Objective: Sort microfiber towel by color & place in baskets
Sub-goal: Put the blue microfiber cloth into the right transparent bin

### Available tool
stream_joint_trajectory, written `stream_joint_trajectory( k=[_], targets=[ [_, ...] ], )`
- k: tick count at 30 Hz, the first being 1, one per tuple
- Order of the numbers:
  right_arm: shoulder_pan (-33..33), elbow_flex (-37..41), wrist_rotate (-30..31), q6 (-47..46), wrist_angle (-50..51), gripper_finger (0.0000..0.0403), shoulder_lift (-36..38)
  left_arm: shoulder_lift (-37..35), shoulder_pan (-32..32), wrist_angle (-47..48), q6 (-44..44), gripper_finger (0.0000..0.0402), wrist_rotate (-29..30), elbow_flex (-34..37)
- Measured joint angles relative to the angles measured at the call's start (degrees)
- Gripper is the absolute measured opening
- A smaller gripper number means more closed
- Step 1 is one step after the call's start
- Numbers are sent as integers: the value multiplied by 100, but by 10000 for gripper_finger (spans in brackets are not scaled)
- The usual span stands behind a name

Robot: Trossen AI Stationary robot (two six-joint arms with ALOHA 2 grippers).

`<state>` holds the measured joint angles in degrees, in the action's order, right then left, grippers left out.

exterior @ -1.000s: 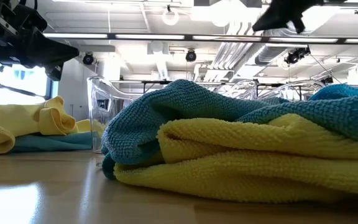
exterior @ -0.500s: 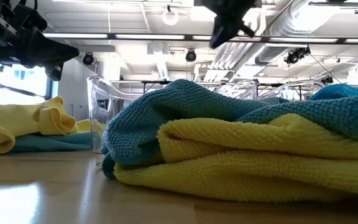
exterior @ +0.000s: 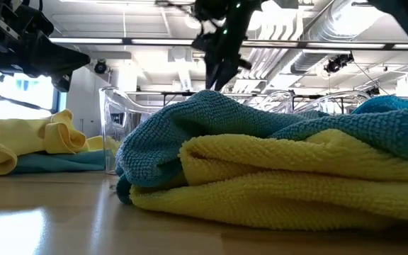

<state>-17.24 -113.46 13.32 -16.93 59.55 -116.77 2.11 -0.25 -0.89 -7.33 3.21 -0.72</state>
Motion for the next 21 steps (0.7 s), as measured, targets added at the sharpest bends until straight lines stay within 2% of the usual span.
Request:
stream_joint_trajectory(
  k=[11,17,21],
  targets=[
    [-73,-8,-264,564,751,154,-817,-1,2,-1,0,0,1,-1],
    [-152,-8,-280,715,686,153,-1036,-1,0,-2,0,0,1,-1],
    [-224,-8,-646,704,680,133,-1103,-2,0,-2,0,0,1,-1]
  ],
)
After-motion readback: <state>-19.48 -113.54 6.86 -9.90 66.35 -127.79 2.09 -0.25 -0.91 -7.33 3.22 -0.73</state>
